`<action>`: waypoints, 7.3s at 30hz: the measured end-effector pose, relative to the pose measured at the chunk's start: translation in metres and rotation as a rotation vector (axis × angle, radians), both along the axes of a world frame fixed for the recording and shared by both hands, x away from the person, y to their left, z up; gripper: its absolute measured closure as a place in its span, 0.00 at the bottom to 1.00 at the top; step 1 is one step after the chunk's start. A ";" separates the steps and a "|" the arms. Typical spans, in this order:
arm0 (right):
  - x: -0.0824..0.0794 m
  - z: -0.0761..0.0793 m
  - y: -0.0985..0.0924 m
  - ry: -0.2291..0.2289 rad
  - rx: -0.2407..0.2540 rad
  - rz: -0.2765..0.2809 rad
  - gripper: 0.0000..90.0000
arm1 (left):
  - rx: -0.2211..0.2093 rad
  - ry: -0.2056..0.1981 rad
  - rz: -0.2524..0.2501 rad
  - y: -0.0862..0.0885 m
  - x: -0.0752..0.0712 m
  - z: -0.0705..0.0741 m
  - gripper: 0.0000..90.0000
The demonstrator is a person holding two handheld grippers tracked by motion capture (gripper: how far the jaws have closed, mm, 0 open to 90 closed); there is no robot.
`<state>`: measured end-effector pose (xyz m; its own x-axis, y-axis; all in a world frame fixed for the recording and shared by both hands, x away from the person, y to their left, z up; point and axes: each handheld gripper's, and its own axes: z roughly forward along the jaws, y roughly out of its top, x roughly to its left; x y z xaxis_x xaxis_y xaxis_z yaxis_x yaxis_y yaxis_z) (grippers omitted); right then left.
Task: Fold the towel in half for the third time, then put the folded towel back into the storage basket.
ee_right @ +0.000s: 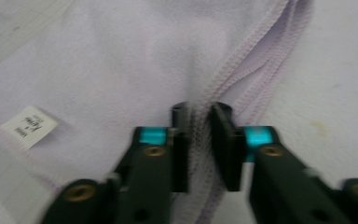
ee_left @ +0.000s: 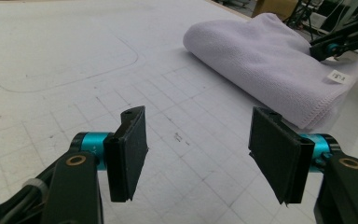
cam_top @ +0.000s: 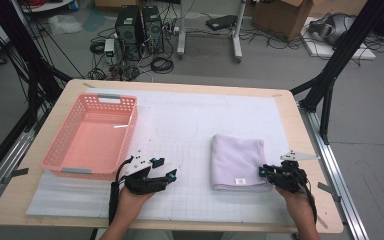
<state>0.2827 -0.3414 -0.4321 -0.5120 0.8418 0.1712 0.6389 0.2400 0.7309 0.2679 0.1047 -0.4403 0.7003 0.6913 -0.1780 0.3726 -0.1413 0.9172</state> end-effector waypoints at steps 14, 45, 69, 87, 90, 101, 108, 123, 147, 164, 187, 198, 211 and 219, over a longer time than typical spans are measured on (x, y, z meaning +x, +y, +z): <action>-0.004 0.022 -0.008 -0.101 -0.056 -0.074 0.65 | -0.003 -0.002 0.005 0.001 -0.001 0.000 0.41; 0.106 0.021 0.057 -0.075 -0.187 0.095 0.63 | -0.005 0.003 0.002 0.002 0.000 0.000 0.41; 0.096 0.012 0.018 -0.093 -0.250 -0.090 0.88 | -0.016 -0.005 0.013 0.002 -0.001 0.001 0.41; -0.001 0.004 0.007 -0.188 -0.142 0.027 0.58 | -0.025 -0.015 0.023 0.005 -0.002 0.006 0.38; -0.015 0.000 -0.002 -0.182 -0.178 0.008 0.57 | -0.007 -0.029 0.064 0.004 -0.002 0.007 0.31; -0.046 0.019 -0.029 -0.258 -0.095 -0.053 0.33 | -0.064 -0.057 0.023 0.003 -0.003 0.011 0.20; -0.046 0.021 -0.030 -0.274 -0.080 -0.030 0.22 | -0.077 -0.051 0.035 0.004 -0.003 0.011 0.21; -0.045 0.020 -0.029 -0.266 -0.072 -0.004 0.22 | -0.077 -0.090 0.063 -0.006 0.009 0.013 0.18; -0.044 0.018 -0.024 -0.255 -0.069 0.029 0.22 | -0.042 0.071 -0.109 -0.099 0.056 0.017 0.23; -0.044 0.017 -0.024 -0.251 -0.067 0.035 0.22 | 0.067 0.224 -0.119 -0.152 0.076 -0.008 0.22; -0.044 0.015 -0.026 -0.240 -0.049 0.029 0.22 | 0.025 0.283 -0.159 -0.155 0.078 -0.010 0.76; -0.044 0.014 -0.024 -0.235 -0.051 0.034 0.22 | -0.002 0.277 -0.169 -0.124 0.076 -0.009 0.76; -0.043 0.013 -0.018 -0.228 -0.056 0.050 0.22 | -0.023 0.285 -0.142 -0.060 0.071 -0.009 0.76; -0.042 0.012 -0.016 -0.227 -0.052 0.054 0.22 | -0.036 0.306 -0.092 -0.040 0.069 -0.014 0.72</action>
<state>0.2412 -0.3573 -0.4204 -0.5767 0.8169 0.0031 0.4445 0.3106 0.8402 0.3368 0.0643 -0.4539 0.6697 0.6171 -0.4132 0.6191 -0.1565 0.7696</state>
